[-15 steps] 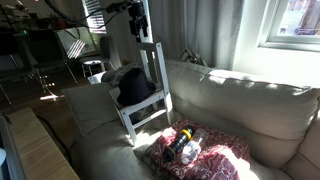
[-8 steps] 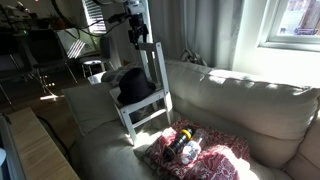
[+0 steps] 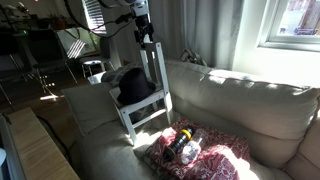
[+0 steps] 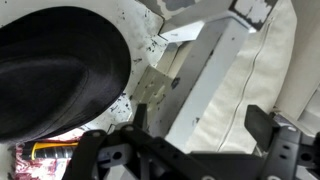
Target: Turn the chair ninety degrees anticlockwise, pick up the hat and hang it on the right corner of the chair backrest
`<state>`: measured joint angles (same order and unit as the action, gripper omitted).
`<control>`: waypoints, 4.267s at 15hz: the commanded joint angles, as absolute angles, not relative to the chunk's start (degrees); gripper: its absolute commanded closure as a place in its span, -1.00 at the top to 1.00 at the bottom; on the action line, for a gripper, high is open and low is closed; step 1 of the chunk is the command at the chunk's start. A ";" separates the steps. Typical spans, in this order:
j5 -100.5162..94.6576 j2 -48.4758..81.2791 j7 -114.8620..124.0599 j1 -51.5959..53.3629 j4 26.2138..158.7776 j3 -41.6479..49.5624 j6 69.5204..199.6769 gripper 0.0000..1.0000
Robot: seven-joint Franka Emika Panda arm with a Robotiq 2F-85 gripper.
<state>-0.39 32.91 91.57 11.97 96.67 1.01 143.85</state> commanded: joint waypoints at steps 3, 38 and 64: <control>5.48 37.40 91.12 11.56 91.61 -1.01 137.42 1.00; 2.60 32.85 69.04 11.42 86.36 -1.30 118.93 -0.84; -2.71 21.37 33.57 6.49 97.29 0.31 109.53 -0.84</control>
